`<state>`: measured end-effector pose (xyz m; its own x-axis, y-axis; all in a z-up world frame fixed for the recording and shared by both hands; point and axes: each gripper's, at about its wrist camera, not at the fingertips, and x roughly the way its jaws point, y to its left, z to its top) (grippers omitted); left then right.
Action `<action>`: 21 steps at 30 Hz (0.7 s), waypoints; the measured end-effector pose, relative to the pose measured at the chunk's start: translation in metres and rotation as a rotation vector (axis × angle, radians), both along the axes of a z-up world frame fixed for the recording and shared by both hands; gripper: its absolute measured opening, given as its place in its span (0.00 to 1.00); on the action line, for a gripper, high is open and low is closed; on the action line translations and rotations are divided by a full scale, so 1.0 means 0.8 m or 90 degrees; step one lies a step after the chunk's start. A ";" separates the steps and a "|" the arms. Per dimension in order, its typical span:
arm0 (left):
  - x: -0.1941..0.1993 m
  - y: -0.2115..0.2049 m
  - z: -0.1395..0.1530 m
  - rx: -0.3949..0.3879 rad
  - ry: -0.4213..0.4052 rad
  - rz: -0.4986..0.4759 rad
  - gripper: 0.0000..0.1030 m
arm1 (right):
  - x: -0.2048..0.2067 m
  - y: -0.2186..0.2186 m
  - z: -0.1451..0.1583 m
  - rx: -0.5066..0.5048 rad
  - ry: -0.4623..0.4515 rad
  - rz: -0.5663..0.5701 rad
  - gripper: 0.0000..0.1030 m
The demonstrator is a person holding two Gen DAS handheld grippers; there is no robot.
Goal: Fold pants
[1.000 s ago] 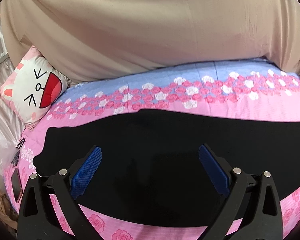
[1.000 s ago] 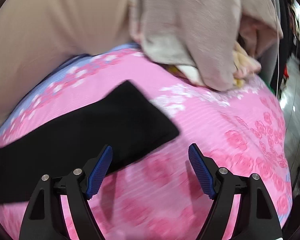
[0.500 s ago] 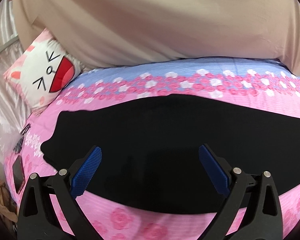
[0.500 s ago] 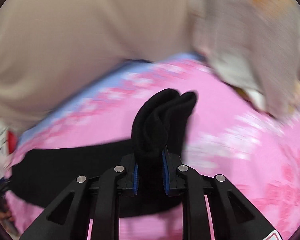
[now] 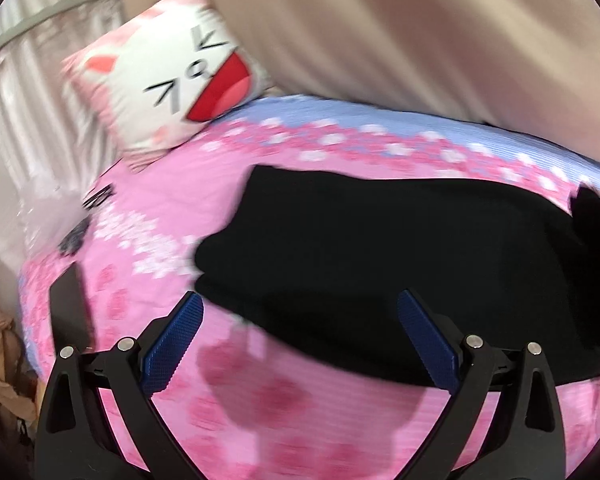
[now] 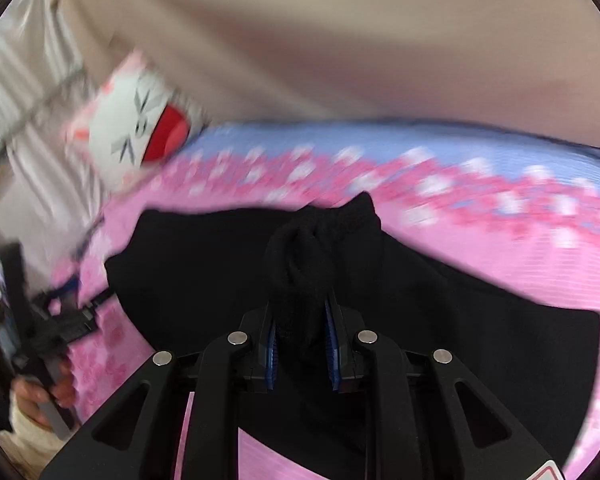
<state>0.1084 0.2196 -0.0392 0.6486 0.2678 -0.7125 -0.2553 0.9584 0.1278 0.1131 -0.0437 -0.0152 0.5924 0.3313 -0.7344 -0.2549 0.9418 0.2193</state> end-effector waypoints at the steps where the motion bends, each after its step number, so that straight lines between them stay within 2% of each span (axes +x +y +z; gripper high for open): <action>1: 0.000 0.018 -0.003 -0.007 0.002 0.010 0.93 | -0.001 0.016 -0.012 -0.016 0.009 0.009 0.19; 3: 0.003 0.044 -0.008 -0.026 0.004 0.029 0.93 | 0.008 0.044 -0.042 -0.045 0.038 0.020 0.23; 5: 0.005 0.069 -0.016 -0.053 0.008 0.046 0.93 | 0.009 0.062 -0.065 -0.091 0.049 0.032 0.33; 7: 0.005 0.089 -0.024 -0.091 0.013 0.067 0.93 | -0.008 0.070 -0.057 -0.094 0.029 0.043 0.58; 10: 0.004 0.123 -0.041 -0.197 0.018 0.100 0.93 | -0.039 0.063 -0.027 -0.066 -0.003 0.035 0.61; 13: 0.011 0.145 -0.062 -0.302 0.028 0.135 0.93 | -0.069 0.032 -0.001 -0.088 -0.037 -0.024 0.64; 16: 0.021 0.145 -0.062 -0.344 0.001 0.148 0.95 | -0.093 -0.009 0.010 -0.106 -0.046 -0.096 0.67; 19: 0.043 0.139 -0.060 -0.400 -0.013 0.123 0.95 | -0.112 -0.060 0.014 -0.103 -0.038 -0.165 0.67; 20: 0.054 0.135 -0.060 -0.395 -0.011 0.119 0.94 | -0.118 -0.076 0.013 -0.101 -0.035 -0.186 0.67; 21: 0.059 0.130 -0.057 -0.373 -0.009 0.122 0.75 | -0.133 -0.113 0.010 -0.096 -0.028 -0.240 0.67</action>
<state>0.1556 0.3238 -0.0851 0.6386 -0.0525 -0.7678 -0.4276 0.8053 -0.4107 0.0067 -0.1343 -0.0074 0.6841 -0.0252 -0.7290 0.1085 0.9918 0.0675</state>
